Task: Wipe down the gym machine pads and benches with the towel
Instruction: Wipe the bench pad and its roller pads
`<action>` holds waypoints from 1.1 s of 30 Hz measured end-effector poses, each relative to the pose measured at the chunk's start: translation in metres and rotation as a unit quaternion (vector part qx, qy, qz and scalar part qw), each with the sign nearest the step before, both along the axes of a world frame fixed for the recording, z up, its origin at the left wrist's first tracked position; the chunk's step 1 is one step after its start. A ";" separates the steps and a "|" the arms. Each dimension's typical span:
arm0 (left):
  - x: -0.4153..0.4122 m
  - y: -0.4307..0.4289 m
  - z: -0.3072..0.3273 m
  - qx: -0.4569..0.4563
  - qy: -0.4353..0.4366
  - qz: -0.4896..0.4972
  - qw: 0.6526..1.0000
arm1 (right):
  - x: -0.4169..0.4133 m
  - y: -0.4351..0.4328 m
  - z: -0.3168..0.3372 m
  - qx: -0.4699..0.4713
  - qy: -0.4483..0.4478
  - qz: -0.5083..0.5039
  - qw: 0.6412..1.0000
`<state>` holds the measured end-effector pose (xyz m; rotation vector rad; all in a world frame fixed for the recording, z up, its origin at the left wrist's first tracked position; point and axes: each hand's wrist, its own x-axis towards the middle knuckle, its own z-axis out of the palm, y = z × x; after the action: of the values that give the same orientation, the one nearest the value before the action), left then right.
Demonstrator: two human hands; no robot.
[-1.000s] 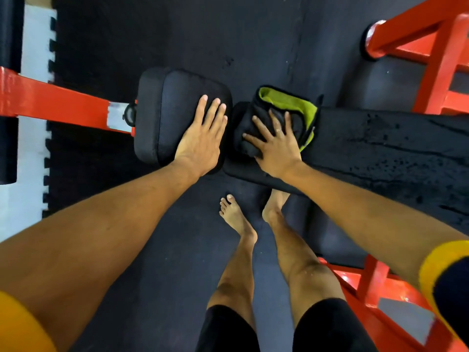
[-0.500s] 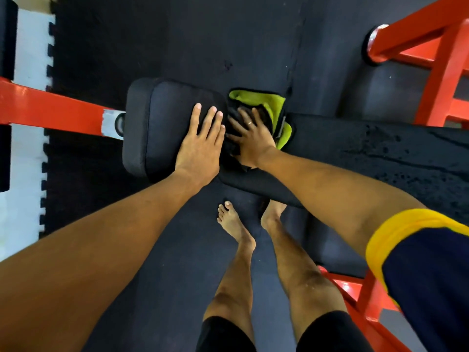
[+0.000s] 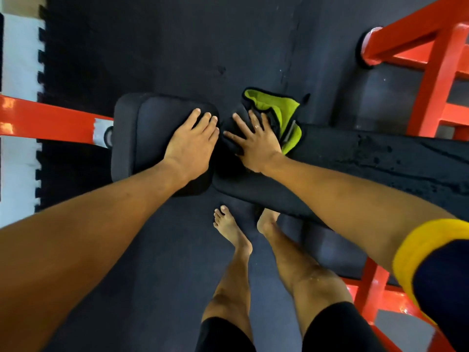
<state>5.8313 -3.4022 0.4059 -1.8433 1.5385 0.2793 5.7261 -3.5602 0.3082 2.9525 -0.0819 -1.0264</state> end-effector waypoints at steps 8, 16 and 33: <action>-0.004 -0.001 -0.029 0.015 -0.039 -0.028 0.999 | 0.098 -0.008 -0.025 0.079 0.056 -0.083 0.992; -0.004 -0.002 -0.023 0.028 -0.047 -0.021 0.998 | -0.011 -0.075 0.031 0.012 -0.019 -0.079 0.997; -0.008 -0.006 -0.024 0.042 -0.070 -0.028 0.996 | -0.032 -0.080 0.040 -0.012 -0.043 -0.065 0.997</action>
<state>5.8233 -3.4084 0.3822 -1.7146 1.4590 0.1818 5.6943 -3.6398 0.3481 3.0028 -0.2906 -0.9023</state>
